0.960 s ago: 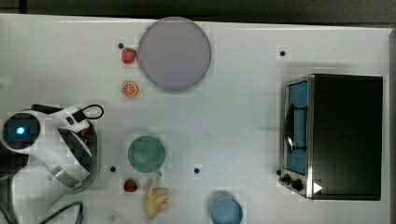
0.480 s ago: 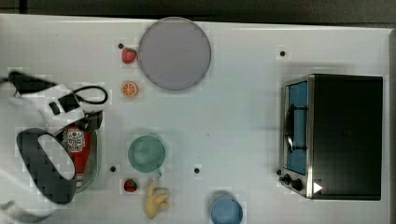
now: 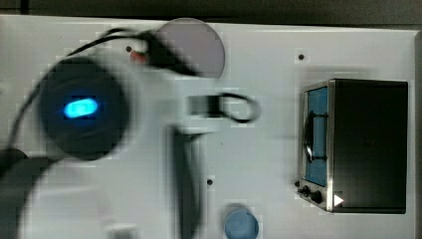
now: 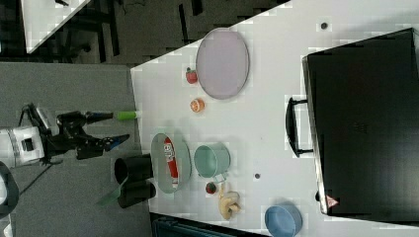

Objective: Pick Ketchup from the table and place it in strainer.

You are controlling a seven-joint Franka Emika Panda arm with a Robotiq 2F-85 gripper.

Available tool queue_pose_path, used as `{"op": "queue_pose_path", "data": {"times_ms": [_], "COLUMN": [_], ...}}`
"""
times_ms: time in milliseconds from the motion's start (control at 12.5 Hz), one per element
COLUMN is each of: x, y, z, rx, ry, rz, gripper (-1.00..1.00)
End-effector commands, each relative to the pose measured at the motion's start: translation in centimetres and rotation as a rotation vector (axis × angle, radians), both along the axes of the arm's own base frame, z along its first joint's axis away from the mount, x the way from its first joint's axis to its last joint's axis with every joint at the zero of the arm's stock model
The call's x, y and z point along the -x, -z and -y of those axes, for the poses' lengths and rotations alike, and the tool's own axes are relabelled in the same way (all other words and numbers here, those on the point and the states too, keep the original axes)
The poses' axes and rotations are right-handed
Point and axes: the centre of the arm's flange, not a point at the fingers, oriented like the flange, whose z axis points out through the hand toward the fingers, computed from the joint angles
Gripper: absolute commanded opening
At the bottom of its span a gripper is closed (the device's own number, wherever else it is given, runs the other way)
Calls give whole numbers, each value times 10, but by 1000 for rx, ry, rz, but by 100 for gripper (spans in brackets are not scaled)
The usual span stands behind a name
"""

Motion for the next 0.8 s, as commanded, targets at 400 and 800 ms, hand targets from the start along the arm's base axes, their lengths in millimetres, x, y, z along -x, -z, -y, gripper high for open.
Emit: {"op": "queue_pose_path", "data": {"times_ms": [400,800], "x": [6,5], "y": [-11,-10], "z": [81,96], "rx": [-34,-38], "ry": [146,141], "rz": [-139,-147], "gripper": [100,100]}}
